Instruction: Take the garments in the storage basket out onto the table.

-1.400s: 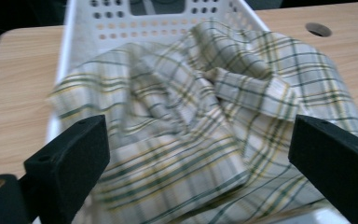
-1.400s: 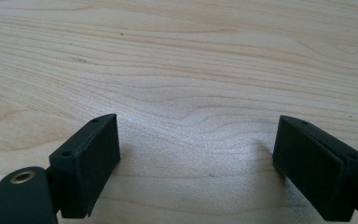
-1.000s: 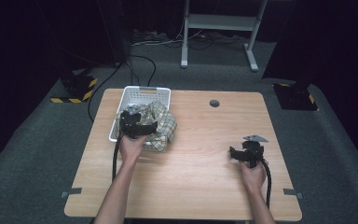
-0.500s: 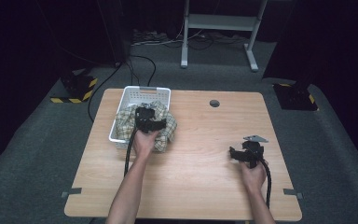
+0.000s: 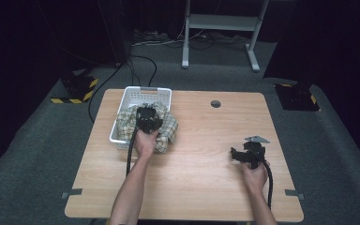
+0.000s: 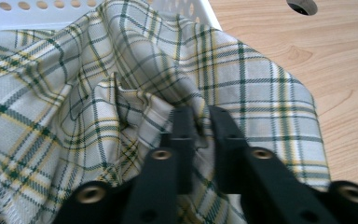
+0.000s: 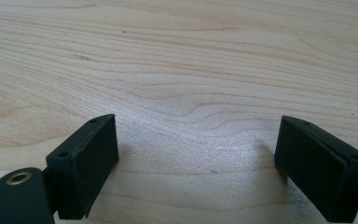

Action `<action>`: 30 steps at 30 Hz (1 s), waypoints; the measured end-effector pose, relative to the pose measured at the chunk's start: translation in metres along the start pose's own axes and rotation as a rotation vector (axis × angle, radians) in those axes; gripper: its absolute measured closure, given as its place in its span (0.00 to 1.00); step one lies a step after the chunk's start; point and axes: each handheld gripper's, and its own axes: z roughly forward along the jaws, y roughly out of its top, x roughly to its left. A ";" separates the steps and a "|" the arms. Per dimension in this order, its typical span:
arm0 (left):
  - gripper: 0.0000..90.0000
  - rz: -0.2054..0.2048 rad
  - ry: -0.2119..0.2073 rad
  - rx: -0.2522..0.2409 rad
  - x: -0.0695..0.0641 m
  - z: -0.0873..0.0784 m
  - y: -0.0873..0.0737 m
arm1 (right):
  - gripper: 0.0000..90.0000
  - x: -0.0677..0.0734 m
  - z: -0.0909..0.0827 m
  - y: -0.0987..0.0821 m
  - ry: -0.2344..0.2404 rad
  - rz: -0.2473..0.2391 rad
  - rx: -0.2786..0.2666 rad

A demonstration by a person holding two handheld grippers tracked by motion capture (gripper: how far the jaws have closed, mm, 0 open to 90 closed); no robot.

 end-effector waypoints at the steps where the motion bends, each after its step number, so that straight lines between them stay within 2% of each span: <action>1: 0.97 0.006 0.001 0.001 0.000 0.000 0.000 | 0.14 0.000 0.000 0.000 0.000 0.000 0.000; 7: 0.98 0.012 -0.013 -0.021 0.002 -0.008 0.001 | 0.14 0.000 0.000 0.000 0.000 0.000 0.000; 12: 0.98 0.023 -0.049 -0.064 0.003 -0.024 0.006 | 0.14 0.000 0.000 0.000 0.000 0.000 0.000; 13: 0.98 0.031 -0.066 -0.082 0.003 -0.030 0.008 | 0.14 0.000 0.000 0.000 0.000 0.000 0.000; 14: 0.98 0.049 -0.068 -0.093 0.003 -0.035 0.009 | 0.14 0.000 0.000 0.000 0.000 0.000 0.000; 16: 0.98 0.057 -0.070 -0.101 0.003 -0.039 0.009 | 0.14 0.000 0.000 0.000 0.000 0.000 0.000; 17: 0.98 0.059 -0.080 -0.119 0.005 -0.047 0.010 | 0.14 0.000 0.000 0.000 0.000 0.000 0.000; 21: 0.98 0.049 -0.103 -0.149 0.009 -0.060 0.012 | 0.14 0.000 0.000 0.000 0.000 0.000 0.000; 25: 0.98 0.080 -0.111 -0.194 0.004 -0.077 0.021 | 0.14 0.000 0.000 0.000 0.000 -0.002 0.000; 26: 0.98 0.080 -0.111 -0.194 0.004 -0.077 0.021 | 0.14 0.000 0.000 0.000 0.000 -0.002 0.000; 30: 0.98 0.116 -0.126 -0.232 -0.006 -0.093 0.030 | 0.14 0.000 0.000 0.000 0.000 -0.002 0.000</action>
